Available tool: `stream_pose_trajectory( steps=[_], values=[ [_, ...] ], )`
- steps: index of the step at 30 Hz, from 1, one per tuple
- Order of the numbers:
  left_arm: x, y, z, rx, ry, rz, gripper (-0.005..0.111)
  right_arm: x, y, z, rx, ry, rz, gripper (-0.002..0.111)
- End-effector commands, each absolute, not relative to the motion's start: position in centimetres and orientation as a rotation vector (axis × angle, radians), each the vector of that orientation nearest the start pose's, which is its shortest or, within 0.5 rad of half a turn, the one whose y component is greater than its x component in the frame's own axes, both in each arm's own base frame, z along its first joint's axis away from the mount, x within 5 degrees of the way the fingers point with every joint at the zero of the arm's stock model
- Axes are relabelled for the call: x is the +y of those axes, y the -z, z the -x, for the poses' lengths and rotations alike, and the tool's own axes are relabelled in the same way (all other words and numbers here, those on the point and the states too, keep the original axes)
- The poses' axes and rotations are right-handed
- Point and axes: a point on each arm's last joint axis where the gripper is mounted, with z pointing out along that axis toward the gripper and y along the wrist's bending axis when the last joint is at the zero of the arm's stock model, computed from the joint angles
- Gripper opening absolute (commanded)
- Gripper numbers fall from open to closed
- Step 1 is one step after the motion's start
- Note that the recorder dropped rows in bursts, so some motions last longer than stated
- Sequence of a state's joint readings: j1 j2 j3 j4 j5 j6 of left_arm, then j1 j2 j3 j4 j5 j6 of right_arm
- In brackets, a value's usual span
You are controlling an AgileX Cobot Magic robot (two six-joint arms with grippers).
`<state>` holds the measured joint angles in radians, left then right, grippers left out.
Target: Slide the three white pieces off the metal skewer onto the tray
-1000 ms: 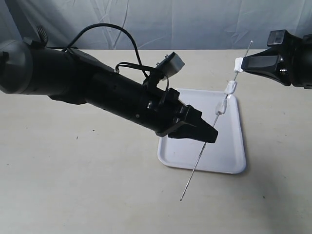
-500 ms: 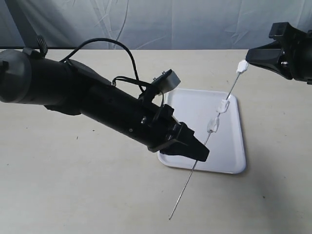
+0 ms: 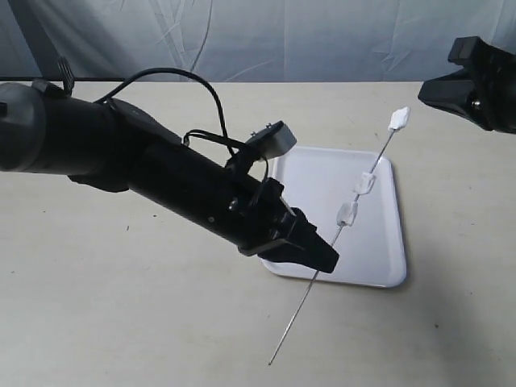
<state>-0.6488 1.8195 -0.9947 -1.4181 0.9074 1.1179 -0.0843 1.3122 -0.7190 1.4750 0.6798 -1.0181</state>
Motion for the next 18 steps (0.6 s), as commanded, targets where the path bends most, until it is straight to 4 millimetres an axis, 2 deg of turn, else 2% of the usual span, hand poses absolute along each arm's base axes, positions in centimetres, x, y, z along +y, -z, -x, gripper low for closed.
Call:
stream_pose_trajectory(
  steps=[1,2,4,10,15,18],
  values=[
    [-26.0,-19.4,-23.0,2.395,1.384,-0.946,0.0,3.6,-26.5,-25.8,2.153,-0.933,-0.14,0.034],
    [-26.0,-19.4,-23.1,2.393,1.388,-0.936,0.0,3.7,-26.5,-25.7,2.156,-0.96,-0.134,0.041],
    [-26.1,-19.3,-23.1,2.395,1.359,-0.929,0.0,4.0,-26.5,-25.5,2.161,-0.989,-0.117,0.043],
    [-27.1,-19.1,-22.4,2.391,1.294,-0.954,0.0,5.0,-26.5,-25.2,2.18,-1.024,-0.056,0.026],
    [-27.7,-19.0,-22.1,2.381,1.251,-0.975,0.0,5.9,-26.1,-25.4,2.208,-1.013,-0.086,0.041],
    [-27.6,-19.0,-22.2,2.382,1.235,-0.978,0.0,5.8,-25.9,-25.4,2.221,-0.994,-0.071,0.042]
  ],
)
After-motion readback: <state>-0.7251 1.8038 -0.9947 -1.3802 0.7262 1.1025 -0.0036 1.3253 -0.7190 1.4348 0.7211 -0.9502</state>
